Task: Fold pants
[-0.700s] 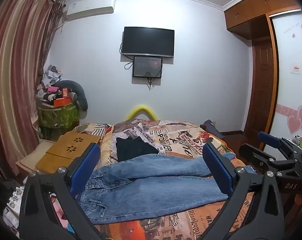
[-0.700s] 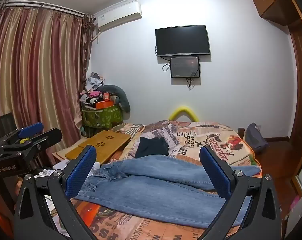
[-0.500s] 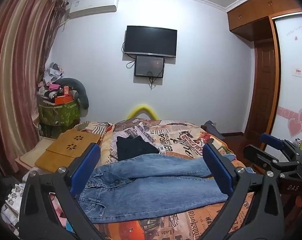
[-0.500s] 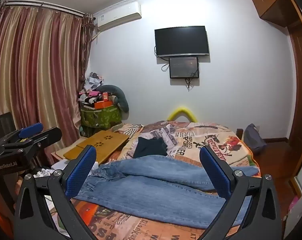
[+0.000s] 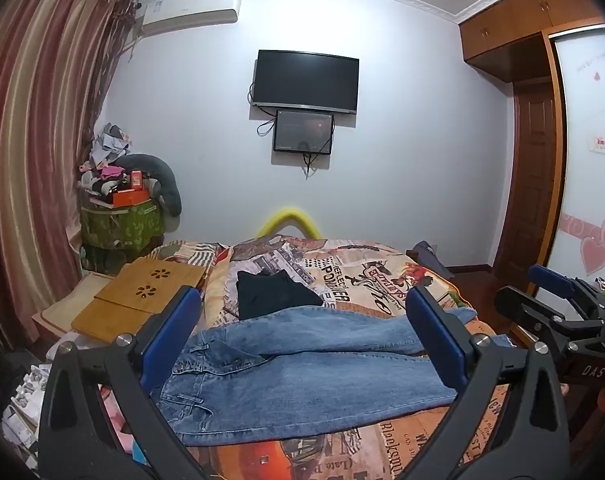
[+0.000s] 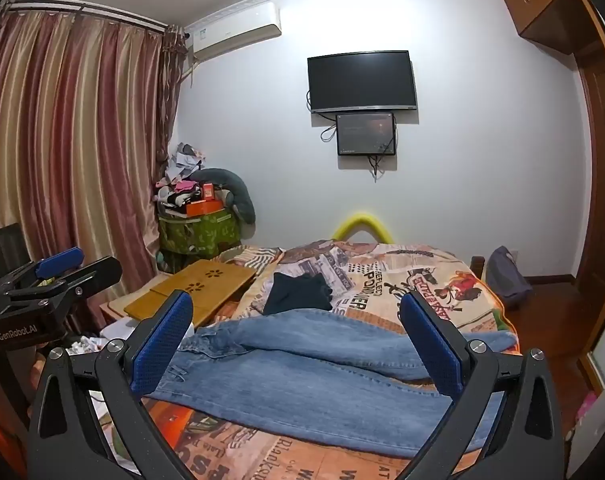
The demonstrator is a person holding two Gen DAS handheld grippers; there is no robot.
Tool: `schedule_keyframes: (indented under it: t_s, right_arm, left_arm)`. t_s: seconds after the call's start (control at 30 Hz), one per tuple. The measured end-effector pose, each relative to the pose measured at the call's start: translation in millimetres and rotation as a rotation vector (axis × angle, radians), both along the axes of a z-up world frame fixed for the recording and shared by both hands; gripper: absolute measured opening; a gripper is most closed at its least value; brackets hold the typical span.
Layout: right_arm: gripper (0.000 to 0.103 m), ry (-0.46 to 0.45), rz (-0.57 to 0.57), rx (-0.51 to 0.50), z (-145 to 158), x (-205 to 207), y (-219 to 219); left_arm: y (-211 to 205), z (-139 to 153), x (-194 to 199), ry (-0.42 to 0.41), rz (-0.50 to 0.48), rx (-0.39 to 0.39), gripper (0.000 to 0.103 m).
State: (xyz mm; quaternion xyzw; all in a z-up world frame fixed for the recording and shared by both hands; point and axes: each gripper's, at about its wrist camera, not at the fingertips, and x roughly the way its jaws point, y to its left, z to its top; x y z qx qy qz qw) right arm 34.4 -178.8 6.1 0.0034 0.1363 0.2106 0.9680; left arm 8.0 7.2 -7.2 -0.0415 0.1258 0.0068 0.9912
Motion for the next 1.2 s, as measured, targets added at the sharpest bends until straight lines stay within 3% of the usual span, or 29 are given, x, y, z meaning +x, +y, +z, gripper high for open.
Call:
schedule_keyframes:
  t_s: [1.2]
  right_arm:
    - [0.103,-0.002,-0.005,-0.008,0.2,1.3,-4.6]
  left_arm:
    - [2.3,3.7,-1.5,0.002,0.000,-0.012,0.103]
